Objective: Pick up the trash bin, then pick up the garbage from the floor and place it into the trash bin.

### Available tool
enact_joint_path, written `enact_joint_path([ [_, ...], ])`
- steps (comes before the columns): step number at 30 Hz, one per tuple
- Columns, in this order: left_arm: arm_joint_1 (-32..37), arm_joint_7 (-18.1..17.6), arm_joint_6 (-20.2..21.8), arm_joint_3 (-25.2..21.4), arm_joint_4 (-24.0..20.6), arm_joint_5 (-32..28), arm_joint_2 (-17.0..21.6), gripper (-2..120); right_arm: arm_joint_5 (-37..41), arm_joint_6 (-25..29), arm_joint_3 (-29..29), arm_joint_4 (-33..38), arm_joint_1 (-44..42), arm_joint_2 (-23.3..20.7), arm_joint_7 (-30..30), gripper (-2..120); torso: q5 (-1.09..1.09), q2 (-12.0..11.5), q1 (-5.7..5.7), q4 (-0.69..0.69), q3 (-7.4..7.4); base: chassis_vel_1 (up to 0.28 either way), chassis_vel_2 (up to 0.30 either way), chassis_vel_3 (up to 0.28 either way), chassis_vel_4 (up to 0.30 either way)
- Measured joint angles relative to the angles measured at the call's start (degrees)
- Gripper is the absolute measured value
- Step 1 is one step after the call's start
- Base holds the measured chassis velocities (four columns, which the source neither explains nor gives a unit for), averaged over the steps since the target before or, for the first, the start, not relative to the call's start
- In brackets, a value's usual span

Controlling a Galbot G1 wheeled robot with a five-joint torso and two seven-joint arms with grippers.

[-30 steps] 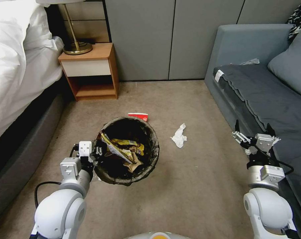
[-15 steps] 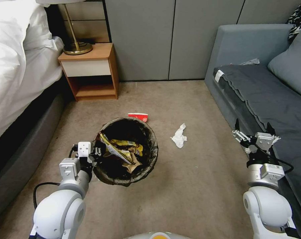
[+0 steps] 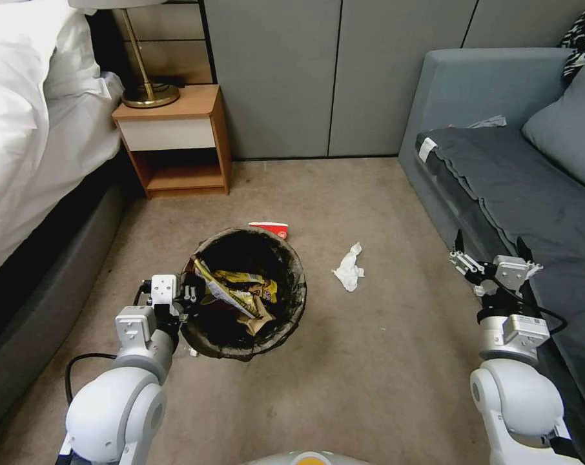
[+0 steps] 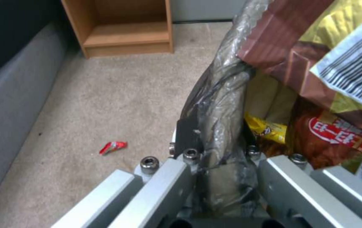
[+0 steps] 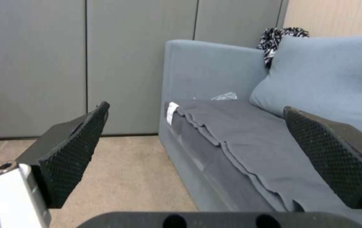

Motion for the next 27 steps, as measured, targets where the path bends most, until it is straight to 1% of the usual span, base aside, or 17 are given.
enact_joint_path([
  [13,-0.2,0.0,0.0,0.0,0.5,-0.2,0.0,0,0.0,-0.1,-0.1,-0.2,0.1,-0.1,0.0,100,0.00,0.0,0.00,0.00,0.00,-0.033,0.026,0.027,-0.032],
  [27,-0.6,-0.1,0.0,0.3,0.8,-0.1,0.1,0,0.0,0.3,0.3,-0.9,0.2,-0.4,0.1,100,0.00,0.0,0.00,0.00,0.00,-0.064,0.062,0.069,-0.071],
])
